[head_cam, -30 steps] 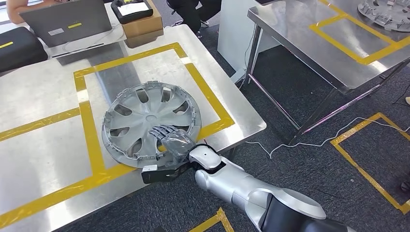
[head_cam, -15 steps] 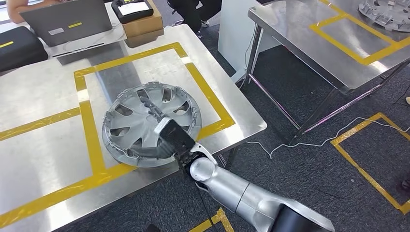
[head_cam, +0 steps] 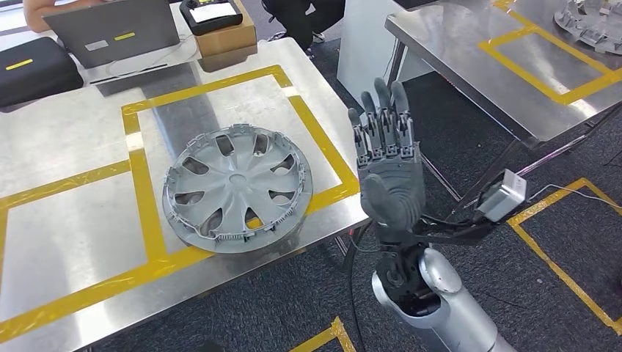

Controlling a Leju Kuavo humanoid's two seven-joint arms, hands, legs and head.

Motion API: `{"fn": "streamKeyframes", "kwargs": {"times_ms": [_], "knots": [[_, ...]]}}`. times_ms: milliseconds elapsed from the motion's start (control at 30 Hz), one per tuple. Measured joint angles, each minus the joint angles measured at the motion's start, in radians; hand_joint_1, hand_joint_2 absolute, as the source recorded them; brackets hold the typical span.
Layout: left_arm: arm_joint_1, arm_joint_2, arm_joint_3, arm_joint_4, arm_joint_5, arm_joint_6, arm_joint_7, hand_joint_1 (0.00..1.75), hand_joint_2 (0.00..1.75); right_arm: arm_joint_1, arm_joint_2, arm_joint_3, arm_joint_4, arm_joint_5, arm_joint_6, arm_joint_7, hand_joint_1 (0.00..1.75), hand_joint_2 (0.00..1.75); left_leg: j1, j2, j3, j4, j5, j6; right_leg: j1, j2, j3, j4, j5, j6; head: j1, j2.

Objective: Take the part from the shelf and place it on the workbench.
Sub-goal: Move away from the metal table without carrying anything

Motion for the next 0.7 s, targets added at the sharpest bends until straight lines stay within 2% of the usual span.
{"fn": "streamKeyframes", "kwargs": {"times_ms": [133, 333, 467, 533, 667, 700], "knots": [[0.000, 0.012, 0.019, 0.000, 0.028, -0.002, -0.017, 0.00, 1.75, 0.091, -0.036, -0.051, -0.112, -0.041, 0.067, -0.019, 0.00, 1.75, 0.000, 0.005, 0.000, 0.000, -0.001, 0.001, 0.000, 0.000, 0.001, 0.000, -0.001, 0.002, 0.000, 0.000], [0.000, 0.025, 0.037, 0.000, 0.037, -0.002, -0.020, 0.00, 1.75, 0.151, -0.069, -0.092, -0.211, -0.045, 0.077, -0.019, 0.00, 1.75, 0.000, 0.021, 0.003, 0.000, -0.003, 0.005, 0.000, 0.009, 0.001, 0.000, 0.000, 0.002, 0.000, 0.000], [0.001, 0.033, 0.059, 0.000, 0.073, -0.002, -0.035, 0.00, 0.00, 0.194, -0.081, -0.106, -0.239, -0.031, 0.061, 0.004, 0.00, 1.75, 0.000, 0.027, 0.005, -0.001, -0.004, 0.006, 0.000, 0.011, 0.002, 0.000, 0.000, 0.002, 0.000, 0.000], [0.001, 0.041, 0.074, 0.000, 0.097, -0.002, -0.048, 0.00, 0.00, 0.227, -0.084, -0.114, -0.241, -0.043, 0.064, 0.002, 0.00, 1.75, 0.000, 0.028, 0.005, -0.001, -0.004, 0.006, 0.000, 0.012, 0.002, 0.000, 0.000, 0.002, 0.001, 0.000], [0.000, 0.062, 0.115, 0.000, 0.156, -0.006, -0.064, 0.00, 0.00, 0.285, -0.089, -0.127, -0.237, -0.077, 0.091, -0.023, 0.00, 0.00, 0.000, 0.031, 0.005, -0.001, -0.005, 0.008, 0.000, 0.013, 0.002, 0.000, 0.000, 0.002, 0.001, 0.000], [-0.001, 0.066, 0.125, 0.000, 0.164, -0.010, -0.065, 0.00, 0.00, 0.294, -0.089, -0.131, -0.236, -0.082, 0.095, -0.025, 0.00, 0.00, 0.000, 0.031, 0.005, -0.001, -0.006, 0.008, 0.000, 0.014, 0.001, 0.000, 0.000, 0.002, 0.000, 0.000]]}}
